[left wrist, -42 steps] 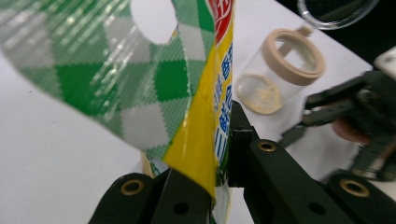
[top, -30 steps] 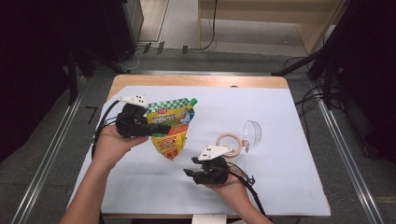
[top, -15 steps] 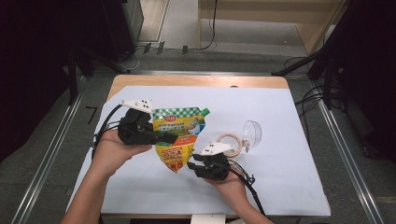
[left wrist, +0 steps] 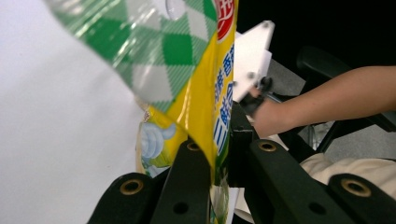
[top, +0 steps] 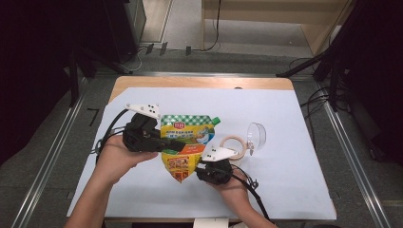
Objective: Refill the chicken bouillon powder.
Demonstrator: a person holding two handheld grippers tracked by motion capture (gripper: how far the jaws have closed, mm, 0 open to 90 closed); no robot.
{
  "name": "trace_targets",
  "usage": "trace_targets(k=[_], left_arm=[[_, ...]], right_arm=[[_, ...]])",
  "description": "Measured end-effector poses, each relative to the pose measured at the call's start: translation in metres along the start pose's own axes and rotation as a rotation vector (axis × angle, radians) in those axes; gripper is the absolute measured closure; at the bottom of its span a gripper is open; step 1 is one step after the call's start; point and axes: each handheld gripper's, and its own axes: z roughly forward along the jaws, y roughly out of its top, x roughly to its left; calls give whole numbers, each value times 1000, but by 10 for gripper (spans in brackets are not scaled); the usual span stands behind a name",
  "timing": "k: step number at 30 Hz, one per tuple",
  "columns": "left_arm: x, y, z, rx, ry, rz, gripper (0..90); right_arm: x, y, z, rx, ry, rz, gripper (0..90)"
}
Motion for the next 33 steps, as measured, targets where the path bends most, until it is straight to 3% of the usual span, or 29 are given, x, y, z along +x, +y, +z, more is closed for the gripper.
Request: trace_targets(k=[3, 7, 15, 20, 29, 33], left_arm=[[2, 0, -2, -15, -19, -18, 900], [3, 0, -4, -33, -23, -35, 900], [3, 1, 2, -37, -10, -72, 899], [5, 3, 7, -36, -2, -80, 896], [2, 7, 23, -52, 27, -94, 876], [-1, 10, 33, -42, 53, -70, 854]], right_arm=[[7, 1, -1, -4, 1, -58, 674], [14, 3, -2, -16, 6, -93, 668], [22, 2, -3, 5, 23, -108, 672], [31, 2, -5, 3, 23, -176, 679], [37, 2, -8, 18, 71, -136, 679], [41, 3, -10, 21, 89, -128, 687]])
